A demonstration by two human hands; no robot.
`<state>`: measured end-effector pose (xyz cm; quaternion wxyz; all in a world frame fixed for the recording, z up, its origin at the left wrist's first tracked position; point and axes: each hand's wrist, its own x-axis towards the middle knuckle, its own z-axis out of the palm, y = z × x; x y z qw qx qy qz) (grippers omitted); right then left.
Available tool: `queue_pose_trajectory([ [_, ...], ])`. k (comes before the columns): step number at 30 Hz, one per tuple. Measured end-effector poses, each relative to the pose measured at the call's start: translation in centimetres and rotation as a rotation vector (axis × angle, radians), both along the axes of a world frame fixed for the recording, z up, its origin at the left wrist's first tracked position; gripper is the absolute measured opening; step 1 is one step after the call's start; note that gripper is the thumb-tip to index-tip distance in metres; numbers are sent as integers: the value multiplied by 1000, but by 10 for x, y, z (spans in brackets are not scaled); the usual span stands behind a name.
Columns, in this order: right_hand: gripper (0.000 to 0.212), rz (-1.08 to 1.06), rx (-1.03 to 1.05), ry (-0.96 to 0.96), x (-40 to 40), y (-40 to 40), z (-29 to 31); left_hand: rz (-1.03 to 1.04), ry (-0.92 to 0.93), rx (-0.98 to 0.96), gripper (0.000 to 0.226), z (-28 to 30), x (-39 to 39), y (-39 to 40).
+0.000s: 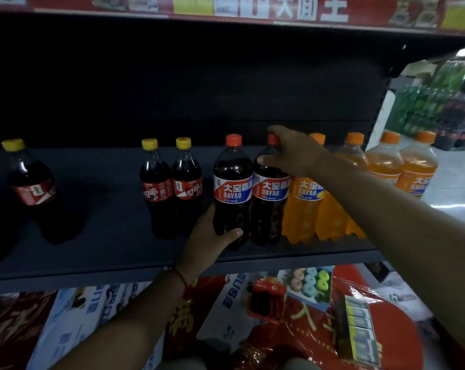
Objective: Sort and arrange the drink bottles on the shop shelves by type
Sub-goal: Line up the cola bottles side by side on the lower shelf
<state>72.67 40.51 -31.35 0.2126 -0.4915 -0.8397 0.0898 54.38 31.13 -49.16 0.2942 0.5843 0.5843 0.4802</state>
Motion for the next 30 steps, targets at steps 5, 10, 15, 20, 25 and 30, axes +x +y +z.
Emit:
queue_pose_trajectory([
  [5, 62, 96, 419, 203, -39, -35, 1, 332, 70, 257, 52, 28, -34, -32],
  [10, 62, 327, 149, 98, -121, -44, 10, 500, -26, 259, 73, 19, -118, -21],
  [15, 55, 293, -81, -144, -164, -13, 11, 281, -108, -18, 52, -8, -129, -13],
  [20, 21, 255, 55, -253, -148, -19, 22, 214, -46, -48, 38, -7, -139, -24],
  [25, 26, 265, 81, -293, -133, -30, 24, 209, -47, 30, 46, -17, -125, -39],
  [30, 29, 246, 46, -351, -132, -35, 31, 117, -17, 110, 43, -17, -111, -39],
])
